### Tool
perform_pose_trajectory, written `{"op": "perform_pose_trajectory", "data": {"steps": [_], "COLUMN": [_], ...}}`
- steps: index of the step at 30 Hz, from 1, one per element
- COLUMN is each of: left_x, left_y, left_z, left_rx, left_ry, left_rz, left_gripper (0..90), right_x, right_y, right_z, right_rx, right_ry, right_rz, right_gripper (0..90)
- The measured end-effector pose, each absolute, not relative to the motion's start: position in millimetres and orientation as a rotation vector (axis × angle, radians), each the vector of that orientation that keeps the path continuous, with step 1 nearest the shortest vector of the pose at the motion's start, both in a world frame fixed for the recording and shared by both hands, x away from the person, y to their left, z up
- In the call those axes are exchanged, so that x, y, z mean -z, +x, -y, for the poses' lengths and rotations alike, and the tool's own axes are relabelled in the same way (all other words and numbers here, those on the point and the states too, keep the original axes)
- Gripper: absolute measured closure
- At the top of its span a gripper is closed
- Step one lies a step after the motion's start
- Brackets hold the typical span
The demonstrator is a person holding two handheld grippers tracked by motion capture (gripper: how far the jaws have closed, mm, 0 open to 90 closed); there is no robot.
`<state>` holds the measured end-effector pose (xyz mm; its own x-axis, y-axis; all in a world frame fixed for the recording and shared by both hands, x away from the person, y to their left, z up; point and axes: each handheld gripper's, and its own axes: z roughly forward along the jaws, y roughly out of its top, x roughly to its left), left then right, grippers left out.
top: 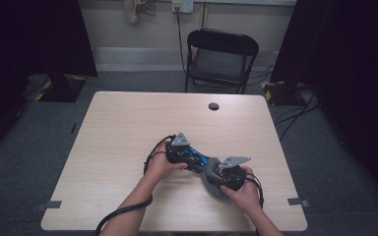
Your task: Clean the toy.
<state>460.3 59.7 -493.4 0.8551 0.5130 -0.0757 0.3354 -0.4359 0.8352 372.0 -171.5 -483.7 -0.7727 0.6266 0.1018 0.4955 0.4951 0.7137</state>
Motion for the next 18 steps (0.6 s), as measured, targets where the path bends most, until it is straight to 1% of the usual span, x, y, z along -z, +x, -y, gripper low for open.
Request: {"op": "perform_pose_trajectory", "data": {"steps": [11,18], "left_x": [492.9,492.8], "left_y": [461.1,461.1], "left_z": [-60.5,-60.4], "left_rx": [-0.235,-0.235], "left_ry": [2.071,2.072], "left_rz": [-0.620,-0.621], "left_gripper": [13.5,13.5], "right_x": [482.9,482.2], "right_y": [362.2,361.3], "right_z": [150.6,146.0], "right_rx": [-1.155,-1.178], "right_ry": [0.874,0.840], "right_rz": [-2.640,-2.681], "right_gripper": [75.9,75.9]}}
